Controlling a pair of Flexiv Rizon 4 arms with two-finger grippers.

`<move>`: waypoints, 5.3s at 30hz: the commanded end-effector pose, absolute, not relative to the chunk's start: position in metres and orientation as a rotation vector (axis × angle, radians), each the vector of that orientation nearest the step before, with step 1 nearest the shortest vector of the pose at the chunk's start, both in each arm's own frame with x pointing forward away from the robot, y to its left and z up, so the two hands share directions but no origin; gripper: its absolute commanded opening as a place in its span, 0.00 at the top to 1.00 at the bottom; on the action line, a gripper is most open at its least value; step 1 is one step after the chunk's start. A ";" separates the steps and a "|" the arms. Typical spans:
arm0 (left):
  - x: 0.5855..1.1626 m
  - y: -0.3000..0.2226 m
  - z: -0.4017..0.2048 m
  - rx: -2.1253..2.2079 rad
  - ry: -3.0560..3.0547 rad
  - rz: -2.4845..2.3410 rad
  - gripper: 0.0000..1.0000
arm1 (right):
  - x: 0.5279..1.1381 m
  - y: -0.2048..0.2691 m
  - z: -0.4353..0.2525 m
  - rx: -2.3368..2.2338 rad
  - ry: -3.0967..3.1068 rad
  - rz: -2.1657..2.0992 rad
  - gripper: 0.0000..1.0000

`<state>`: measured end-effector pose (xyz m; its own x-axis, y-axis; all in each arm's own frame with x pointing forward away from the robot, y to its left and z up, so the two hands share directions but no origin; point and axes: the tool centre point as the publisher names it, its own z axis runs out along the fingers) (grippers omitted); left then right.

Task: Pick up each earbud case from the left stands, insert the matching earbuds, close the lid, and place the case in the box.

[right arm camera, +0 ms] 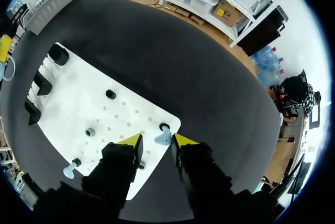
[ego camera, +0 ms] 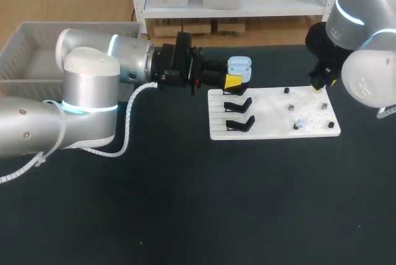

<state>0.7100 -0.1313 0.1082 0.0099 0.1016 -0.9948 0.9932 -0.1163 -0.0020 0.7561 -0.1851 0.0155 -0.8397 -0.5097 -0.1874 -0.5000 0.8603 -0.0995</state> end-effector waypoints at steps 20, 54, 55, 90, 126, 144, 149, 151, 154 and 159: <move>0.709 -0.131 0.108 1.370 1.223 -1.237 1.00 | 0.763 -0.188 0.010 -0.747 2.828 -0.098 0.71; 0.709 -0.131 0.108 1.370 1.223 -1.237 1.00 | 0.677 -0.118 0.136 -0.509 2.918 -0.330 1.00; 0.709 -0.131 0.108 1.370 1.223 -1.237 1.00 | 0.672 -0.112 0.140 -0.461 2.940 -0.350 1.00; 0.698 -0.143 0.107 1.359 1.167 -1.233 1.00 | 0.649 -0.053 0.164 0.053 2.972 -0.276 1.00; 0.694 -0.156 0.101 1.380 1.128 -1.305 1.00 | 0.660 -0.021 0.172 0.681 2.950 -0.150 1.00; 0.691 -0.160 0.099 1.432 1.099 -1.287 1.00 | 0.674 0.000 0.169 1.089 2.882 -0.167 1.00; 0.690 -0.162 0.098 1.433 1.095 -1.288 1.00 | 0.676 0.005 0.166 1.132 2.857 -0.188 1.00; 0.690 -0.162 0.098 1.431 1.095 -1.285 1.00 | 0.676 0.005 0.164 1.163 2.850 -0.187 1.00; 0.691 -0.162 0.098 1.429 1.095 -1.282 1.00 | 0.677 0.003 0.160 1.205 2.840 -0.189 1.00; 0.692 -0.162 0.098 1.427 1.098 -1.282 1.00 | 0.678 -0.001 0.155 1.239 2.828 -0.189 1.00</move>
<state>0.6913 -0.1615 0.0990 0.0689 0.0473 -0.9965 0.9779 -0.2007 0.0581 0.6777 0.0007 0.1573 -0.6793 0.7277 -0.0949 0.7338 0.6728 -0.0938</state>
